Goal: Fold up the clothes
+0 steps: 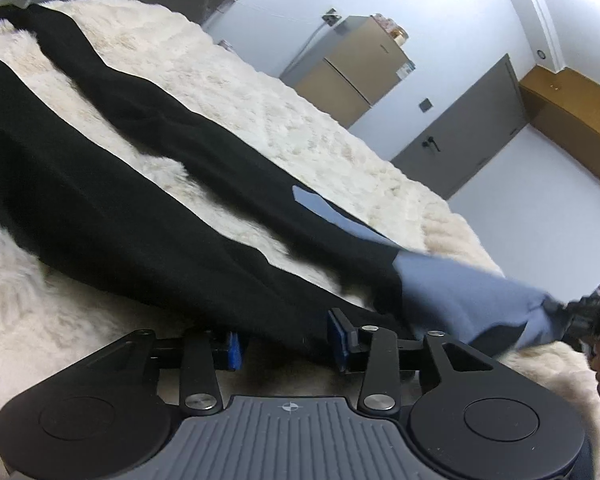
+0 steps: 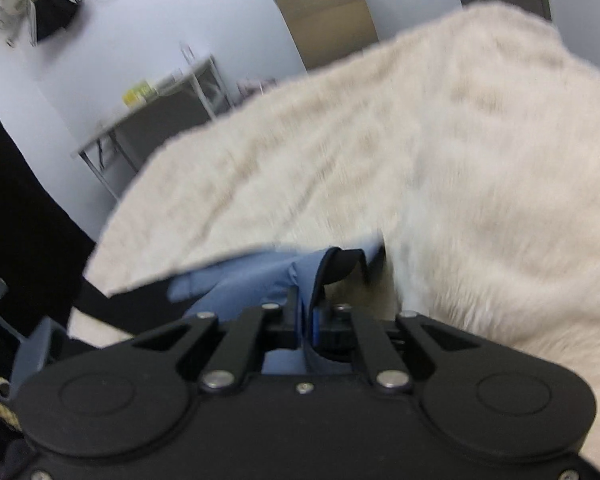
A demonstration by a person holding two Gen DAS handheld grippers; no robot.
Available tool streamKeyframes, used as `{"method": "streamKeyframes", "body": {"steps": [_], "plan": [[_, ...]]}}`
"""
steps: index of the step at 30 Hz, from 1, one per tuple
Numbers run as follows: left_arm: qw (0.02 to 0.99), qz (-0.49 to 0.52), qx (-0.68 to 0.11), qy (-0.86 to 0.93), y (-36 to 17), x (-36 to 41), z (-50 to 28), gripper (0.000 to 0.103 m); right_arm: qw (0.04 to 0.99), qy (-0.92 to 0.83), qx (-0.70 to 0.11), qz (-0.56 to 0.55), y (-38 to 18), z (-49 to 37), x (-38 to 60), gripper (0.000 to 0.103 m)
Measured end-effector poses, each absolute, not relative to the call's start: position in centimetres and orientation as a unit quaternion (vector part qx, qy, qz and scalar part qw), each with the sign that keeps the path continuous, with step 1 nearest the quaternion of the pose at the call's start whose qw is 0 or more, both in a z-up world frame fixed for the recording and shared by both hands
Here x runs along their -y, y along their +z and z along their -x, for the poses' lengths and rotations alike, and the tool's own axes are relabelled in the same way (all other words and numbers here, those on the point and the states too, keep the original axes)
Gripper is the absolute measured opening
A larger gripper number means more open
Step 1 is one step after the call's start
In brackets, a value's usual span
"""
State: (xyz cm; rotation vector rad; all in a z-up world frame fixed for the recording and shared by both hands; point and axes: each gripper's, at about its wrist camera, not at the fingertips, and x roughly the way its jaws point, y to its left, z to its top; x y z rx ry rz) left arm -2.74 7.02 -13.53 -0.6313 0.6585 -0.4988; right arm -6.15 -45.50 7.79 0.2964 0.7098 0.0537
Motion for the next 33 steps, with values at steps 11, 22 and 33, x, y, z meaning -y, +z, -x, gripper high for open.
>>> {"method": "streamKeyframes", "body": {"steps": [11,22,33], "plan": [[0.845,0.325,-0.347,-0.243,-14.3,-6.3,3.6,0.053,0.942,-0.042,-0.331,-0.024,3.2,6.7,40.3,0.065],[0.850,0.379,-0.331,-0.156,-14.4,-8.4,0.6,0.047,0.936,0.148,-0.247,-0.202,2.1,-1.0,28.1,0.073],[0.848,0.431,-0.305,-0.053,-14.7,-16.4,0.2,0.030,0.963,0.137,-0.175,-0.156,-0.8,-2.7,25.8,0.076]]}}
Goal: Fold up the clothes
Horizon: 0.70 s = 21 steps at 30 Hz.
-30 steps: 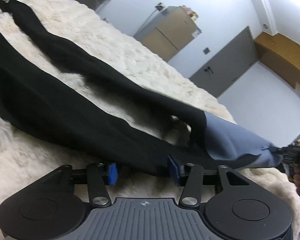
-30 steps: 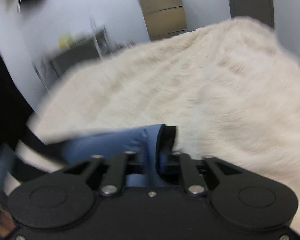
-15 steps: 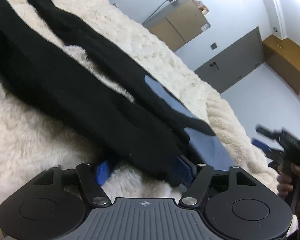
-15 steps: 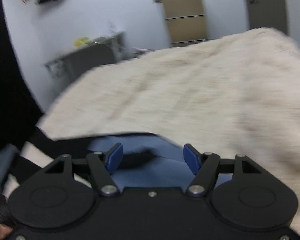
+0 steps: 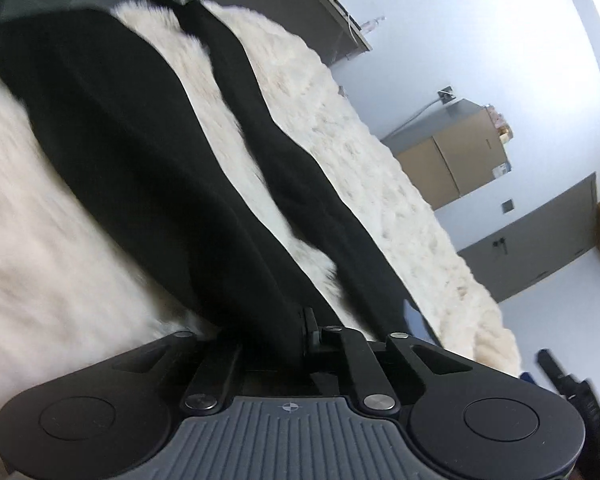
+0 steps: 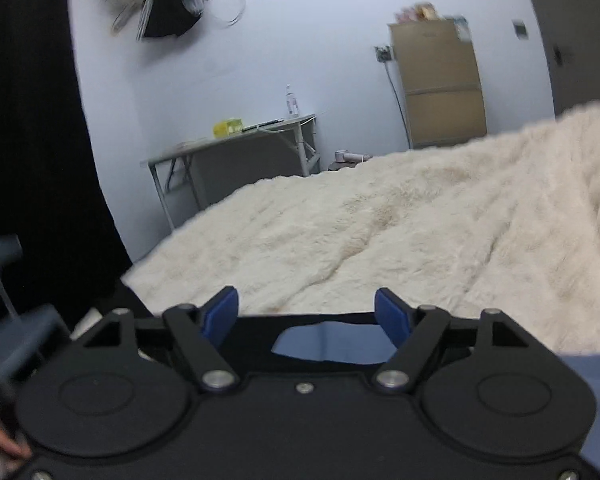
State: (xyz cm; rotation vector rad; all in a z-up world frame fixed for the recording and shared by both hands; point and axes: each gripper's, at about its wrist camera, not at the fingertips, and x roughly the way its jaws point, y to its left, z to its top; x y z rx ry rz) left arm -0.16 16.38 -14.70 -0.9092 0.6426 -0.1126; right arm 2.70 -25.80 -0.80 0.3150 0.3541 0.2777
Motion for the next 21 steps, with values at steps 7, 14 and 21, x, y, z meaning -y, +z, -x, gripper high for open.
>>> {"method": "streamKeyframes", "body": {"steps": [7,14,21], "plan": [[0.841,0.481,-0.245,0.037,-12.9,-21.4,2.5,0.063,0.938,0.116,-0.212,-0.248,-2.1,-4.4,28.9,0.076],[0.879,0.405,-0.235,0.095,-11.7,-26.9,0.1,0.019,0.932,0.109,-0.224,-0.263,-3.1,-3.8,28.8,0.076],[0.912,0.322,-0.242,0.078,-9.7,-30.4,-0.8,0.006,0.927,0.117,-0.235,-0.268,-3.8,-3.6,28.4,0.076]]}}
